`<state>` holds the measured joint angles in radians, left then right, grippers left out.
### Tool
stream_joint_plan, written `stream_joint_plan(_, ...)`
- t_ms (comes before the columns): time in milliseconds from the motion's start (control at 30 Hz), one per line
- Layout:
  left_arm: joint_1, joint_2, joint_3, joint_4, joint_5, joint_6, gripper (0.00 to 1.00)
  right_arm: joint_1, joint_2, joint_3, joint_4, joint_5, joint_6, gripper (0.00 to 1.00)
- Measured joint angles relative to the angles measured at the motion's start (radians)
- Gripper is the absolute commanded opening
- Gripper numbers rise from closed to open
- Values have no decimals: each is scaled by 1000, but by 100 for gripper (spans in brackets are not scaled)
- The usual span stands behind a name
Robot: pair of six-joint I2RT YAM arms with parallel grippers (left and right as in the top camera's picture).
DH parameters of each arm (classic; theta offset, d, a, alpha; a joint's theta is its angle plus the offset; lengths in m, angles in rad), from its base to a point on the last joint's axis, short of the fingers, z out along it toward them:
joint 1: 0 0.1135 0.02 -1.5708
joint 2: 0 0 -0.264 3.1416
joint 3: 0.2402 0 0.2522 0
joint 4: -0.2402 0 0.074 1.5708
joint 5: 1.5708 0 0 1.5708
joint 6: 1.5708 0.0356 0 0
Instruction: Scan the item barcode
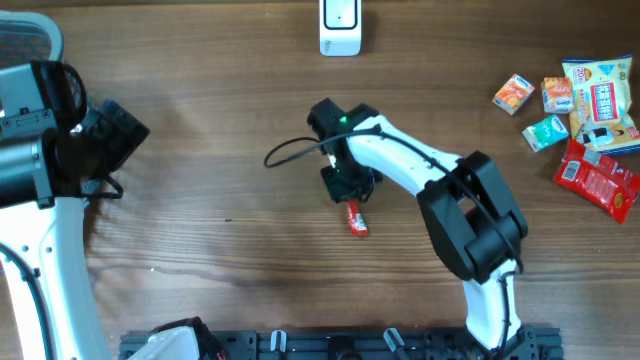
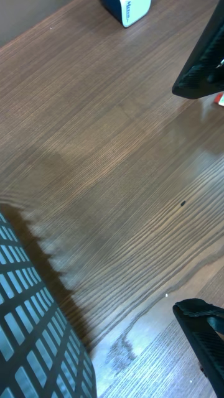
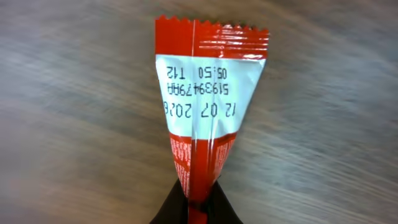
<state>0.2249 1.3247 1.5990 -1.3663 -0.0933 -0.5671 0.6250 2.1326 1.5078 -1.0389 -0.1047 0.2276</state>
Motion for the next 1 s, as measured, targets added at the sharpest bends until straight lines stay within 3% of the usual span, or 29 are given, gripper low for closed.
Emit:
stream_joint_plan(233, 0, 0, 0, 0, 0, 0, 100, -100, 11, 28, 105, -554, -175, 4)
stream_joint_plan(400, 0, 0, 0, 0, 0, 0, 100, -180, 11, -80, 277, -950, -224, 4)
stream_joint_plan(633, 0, 0, 0, 0, 0, 0, 100, -190, 12, -308, 629, -1125, -25, 4)
stream_joint_plan(733, 0, 0, 0, 0, 0, 0, 100, -189, 13, -396, 758, -1135, 106, 10)
stream_joint_plan(800, 0, 0, 0, 0, 0, 0, 100, -189, 13, -423, 768, -1108, 171, 19)
stream_joint_plan(867, 0, 0, 0, 0, 0, 0, 100, -190, 13, -433, 758, -1072, 213, 47)
stream_joint_plan(967, 0, 0, 0, 0, 0, 0, 100, -194, 12, -430, 735, -1044, 232, 66)
stream_joint_plan(1000, 0, 0, 0, 0, 0, 0, 100, -201, 11, -422, 709, -1051, 240, 68)
